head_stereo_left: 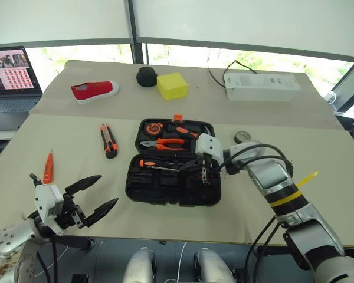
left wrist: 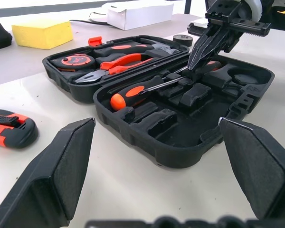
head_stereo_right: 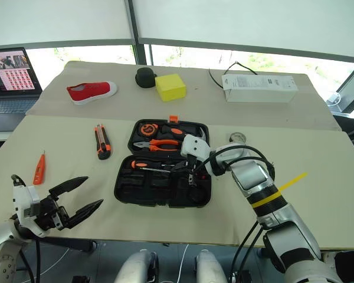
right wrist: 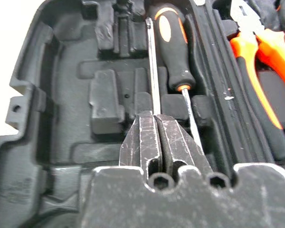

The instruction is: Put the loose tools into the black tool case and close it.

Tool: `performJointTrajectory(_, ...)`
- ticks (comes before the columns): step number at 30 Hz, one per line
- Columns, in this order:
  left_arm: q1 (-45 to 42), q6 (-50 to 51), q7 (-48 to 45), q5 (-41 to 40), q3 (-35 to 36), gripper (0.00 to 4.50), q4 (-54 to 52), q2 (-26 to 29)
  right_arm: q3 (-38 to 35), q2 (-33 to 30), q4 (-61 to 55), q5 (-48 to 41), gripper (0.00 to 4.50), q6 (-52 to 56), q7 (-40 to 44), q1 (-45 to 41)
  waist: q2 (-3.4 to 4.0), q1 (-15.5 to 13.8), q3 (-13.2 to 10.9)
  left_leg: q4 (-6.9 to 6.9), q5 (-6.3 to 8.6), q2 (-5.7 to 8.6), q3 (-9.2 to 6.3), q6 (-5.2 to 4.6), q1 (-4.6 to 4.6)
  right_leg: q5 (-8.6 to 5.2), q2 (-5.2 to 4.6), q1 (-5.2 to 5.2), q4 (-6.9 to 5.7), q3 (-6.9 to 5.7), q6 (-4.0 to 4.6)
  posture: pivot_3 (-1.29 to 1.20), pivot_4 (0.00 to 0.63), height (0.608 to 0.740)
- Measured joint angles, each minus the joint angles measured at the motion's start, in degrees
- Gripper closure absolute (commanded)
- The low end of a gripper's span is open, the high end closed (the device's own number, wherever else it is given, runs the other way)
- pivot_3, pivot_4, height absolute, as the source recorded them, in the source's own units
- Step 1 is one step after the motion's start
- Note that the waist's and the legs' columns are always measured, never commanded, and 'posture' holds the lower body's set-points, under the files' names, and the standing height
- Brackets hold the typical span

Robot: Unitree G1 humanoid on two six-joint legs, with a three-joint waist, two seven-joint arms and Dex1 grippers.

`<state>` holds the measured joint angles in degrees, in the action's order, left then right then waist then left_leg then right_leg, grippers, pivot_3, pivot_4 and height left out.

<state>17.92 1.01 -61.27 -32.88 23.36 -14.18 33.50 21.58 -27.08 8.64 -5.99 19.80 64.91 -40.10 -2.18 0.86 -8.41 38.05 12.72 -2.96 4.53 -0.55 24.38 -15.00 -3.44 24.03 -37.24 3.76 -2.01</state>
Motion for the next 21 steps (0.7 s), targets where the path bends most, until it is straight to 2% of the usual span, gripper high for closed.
performJointTrajectory(12,4.07,0.31,4.02,1.11,0.54,0.0,-3.05,-0.53,-0.54,3.04,3.41,0.71,4.46,-2.42,-1.2,-0.11,-0.11,0.19,0.07,0.0,-0.03,-0.04,0.13,0.04,-0.31,-0.03,0.02,-0.05,-0.38,0.09,0.1,0.0,0.15,0.74)
performJointTrajectory(17,5.8,-1.15,8.42,-1.02,6.29,0.0,-3.58,-4.71,-11.14,3.72,-0.55,-9.42,2.98,-3.11,0.01,3.43,-0.11,-0.12,0.06,0.0,-0.03,-0.04,0.11,0.05,-0.17,-0.03,0.0,0.04,-0.35,0.11,0.09,0.0,0.15,0.74)
performJointTrajectory(19,7.21,-2.0,10.62,-1.47,10.13,0.0,-3.58,-6.06,-15.29,1.24,-4.26,-12.76,2.36,-5.13,1.55,6.03,-0.13,-0.22,0.07,0.0,-0.03,-0.02,0.11,0.04,-0.18,-0.03,-0.03,-0.01,-0.29,0.11,0.08,0.0,0.15,0.74)
performJointTrajectory(20,8.26,-2.1,11.64,-1.95,11.87,0.0,-3.46,-6.88,-17.1,-0.47,-5.92,-13.48,1.86,-6.5,2.19,8.24,-0.17,-0.22,0.1,0.0,-0.02,-0.02,0.12,0.04,-0.18,-0.03,-0.04,-0.04,-0.24,0.11,0.07,0.0,0.15,0.74)
performJointTrajectory(21,9.38,-2.08,12.65,-2.41,13.35,0.0,-3.14,-7.64,-18.63,-1.84,-6.92,-13.83,1.64,-7.59,2.66,10.56,-0.19,-0.19,0.11,0.0,-0.02,-0.01,0.12,0.04,-0.19,-0.04,-0.04,-0.06,-0.22,0.11,0.06,0.0,0.15,0.74)
